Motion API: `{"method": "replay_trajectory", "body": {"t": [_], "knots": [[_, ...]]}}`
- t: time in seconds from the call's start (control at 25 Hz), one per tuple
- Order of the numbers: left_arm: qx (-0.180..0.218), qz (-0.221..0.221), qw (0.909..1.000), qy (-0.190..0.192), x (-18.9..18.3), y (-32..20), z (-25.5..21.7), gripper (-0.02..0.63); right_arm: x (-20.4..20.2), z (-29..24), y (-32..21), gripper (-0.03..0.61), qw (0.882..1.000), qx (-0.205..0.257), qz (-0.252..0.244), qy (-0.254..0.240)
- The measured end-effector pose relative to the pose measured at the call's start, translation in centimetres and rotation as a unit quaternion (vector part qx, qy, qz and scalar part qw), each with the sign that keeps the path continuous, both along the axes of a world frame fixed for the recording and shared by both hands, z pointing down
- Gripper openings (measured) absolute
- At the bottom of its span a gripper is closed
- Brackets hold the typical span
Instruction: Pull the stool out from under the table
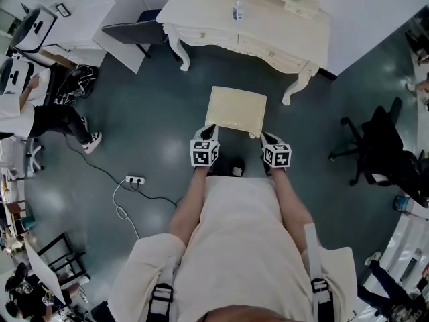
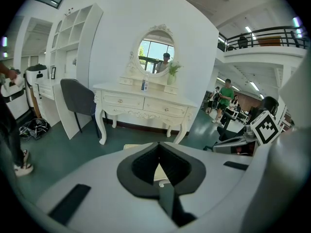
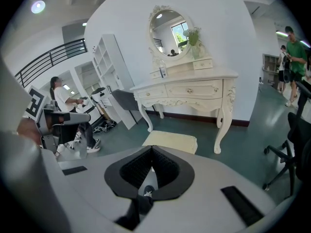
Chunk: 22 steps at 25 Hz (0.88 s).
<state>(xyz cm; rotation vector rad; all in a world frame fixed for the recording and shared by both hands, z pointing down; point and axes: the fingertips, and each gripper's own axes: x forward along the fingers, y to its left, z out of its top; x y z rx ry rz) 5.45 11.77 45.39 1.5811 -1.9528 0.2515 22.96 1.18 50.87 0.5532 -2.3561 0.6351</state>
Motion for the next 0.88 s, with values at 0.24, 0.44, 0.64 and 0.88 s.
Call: {"method": "replay_trajectory", "body": {"t": [0.24,0.44,0.64,0.88], "knots": [[0.001,0.002,1.0,0.0,0.39,0.13,0.11,0.015,0.06,-0.01,0.23,0.043,1.0,0.004,-0.01,0.0],[-0.002,-0.001,1.0,0.002,0.4,0.53,0.32,0.015,-0.04,0.03,0.56,0.043,1.0,0.004,-0.018,0.0],[-0.005,-0.004,1.0,0.004,0.62,0.87,0.66,0.015,0.24,0.07,0.59,0.043,1.0,0.007,-0.02,0.003],[-0.003,-0.005,1.0,0.003,0.77,0.82,0.54,0.015,0.12,-0.02,0.63,0.043,1.0,0.007,-0.025,0.0]]}}
